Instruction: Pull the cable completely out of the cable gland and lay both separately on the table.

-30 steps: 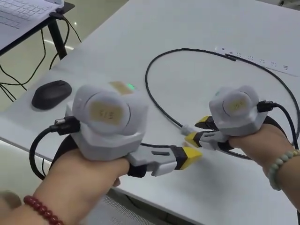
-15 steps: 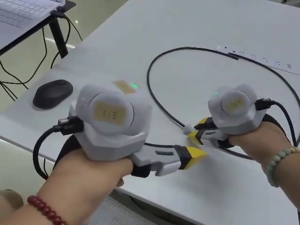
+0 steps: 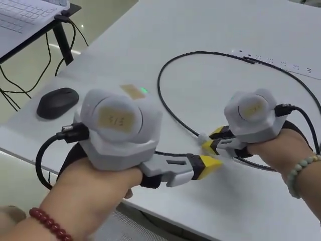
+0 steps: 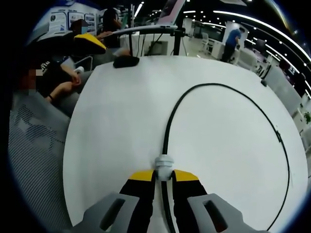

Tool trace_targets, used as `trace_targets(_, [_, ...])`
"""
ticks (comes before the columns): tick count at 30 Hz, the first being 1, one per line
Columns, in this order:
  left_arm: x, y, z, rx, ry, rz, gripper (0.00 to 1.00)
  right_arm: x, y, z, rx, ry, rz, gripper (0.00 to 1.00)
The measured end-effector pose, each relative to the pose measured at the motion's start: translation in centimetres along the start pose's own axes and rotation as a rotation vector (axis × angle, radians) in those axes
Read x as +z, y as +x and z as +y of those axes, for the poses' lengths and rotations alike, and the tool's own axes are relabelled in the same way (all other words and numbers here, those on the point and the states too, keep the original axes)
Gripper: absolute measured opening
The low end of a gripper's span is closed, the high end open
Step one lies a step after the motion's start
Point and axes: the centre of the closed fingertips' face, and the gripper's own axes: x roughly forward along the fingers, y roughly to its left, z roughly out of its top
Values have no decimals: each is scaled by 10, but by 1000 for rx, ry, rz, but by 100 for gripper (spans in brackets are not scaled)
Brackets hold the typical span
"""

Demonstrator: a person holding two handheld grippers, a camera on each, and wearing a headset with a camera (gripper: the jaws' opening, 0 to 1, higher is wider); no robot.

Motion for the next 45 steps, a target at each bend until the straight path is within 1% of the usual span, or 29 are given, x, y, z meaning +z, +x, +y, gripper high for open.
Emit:
trace_targets(3, [5,1,-4,-27,18,-4,86,4,-15,-2,-7,7,-19,9])
trace_targets(5, [9,1,-6,-40,38,0,85,8,-29,-5,-28,10,-39,9])
trace_targets(7, [19,2,-10,-78,62,-19,84,11,-41,-5,-32,14,-56,9])
trace_targets(9, [28,2,-13,-99,101,-33,83,16,-59,-3,-42,12,-82,9])
trace_targets(10, [33,3,-16,-121,134,-44,83,16,-69,-1,-48,9,-88,9])
trace_targets(12, [40,3,-26,-184,149,-60,81,18,-87,2,-61,8,-107,9])
trace_targets(13, [41,3,-27,-194,153,-58,81,18,-94,4,-67,7,-112,8])
trace_targets(14, [45,2,-31,-224,174,-75,81,20,-105,6,-77,3,-127,8])
trace_targets(15, [46,2,-33,-241,178,-79,80,22,-112,7,-78,8,-135,8])
trace_targets(17, [49,1,-41,-299,220,-77,76,26,-129,12,-86,14,-162,8])
trace_targets(18, [54,0,-48,-331,259,-97,75,28,-138,15,-91,13,-174,8])
trace_targets(19, [56,-2,-54,-364,286,-96,74,29,-144,18,-89,7,-177,9])
trace_targets(20, [58,-3,-59,-386,320,-106,73,30,-149,21,-88,3,-183,9])
trace_targets(21, [61,-5,-66,-426,363,-117,73,32,-158,24,-91,5,-192,9])
trace_targets(22, [60,-7,-71,-459,380,-109,72,33,-162,27,-86,-11,-197,9])
trace_targets(24, [65,-10,-79,-504,437,-126,70,35,-172,32,-82,-17,-200,9])
trace_targets(25, [66,-12,-84,-542,450,-127,68,37,-178,37,-72,-42,-201,9])
trace_targets(26, [68,-14,-87,-563,480,-133,66,38,-182,39,-70,-46,-207,9])
trace_targets(27, [71,-16,-90,-597,479,-138,64,40,-189,43,-55,-51,-207,9])
trace_targets(28, [73,-16,-89,-599,474,-142,61,40,-192,46,-51,-65,-207,9])
trace_targets(29, [79,-17,-90,-624,465,-166,59,41,-195,47,-55,-68,-211,9])
trace_targets(30, [82,-18,-91,-640,455,-177,57,41,-197,48,-52,-72,-212,9])
trace_targets(31, [83,-19,-92,-660,470,-176,55,42,-200,51,-39,-76,-212,9])
trace_targets(33, [87,-21,-95,-695,502,-197,53,42,-205,53,-24,-72,-220,9])
trace_targets(35, [87,-20,-96,-711,504,-193,51,42,-208,55,-12,-72,-219,8])
trace_targets(36, [87,-19,-96,-722,519,-191,50,42,-209,56,-7,-72,-217,8])
trace_targets(39, [84,-14,-97,-739,533,-177,45,42,-209,58,-1,-79,-216,8])
trace_targets(42, [84,-13,-103,-772,559,-186,43,43,-208,63,16,-92,-211,8])
trace_targets(45, [82,-13,-109,-811,567,-192,41,43,-206,65,30,-95,-209,8])
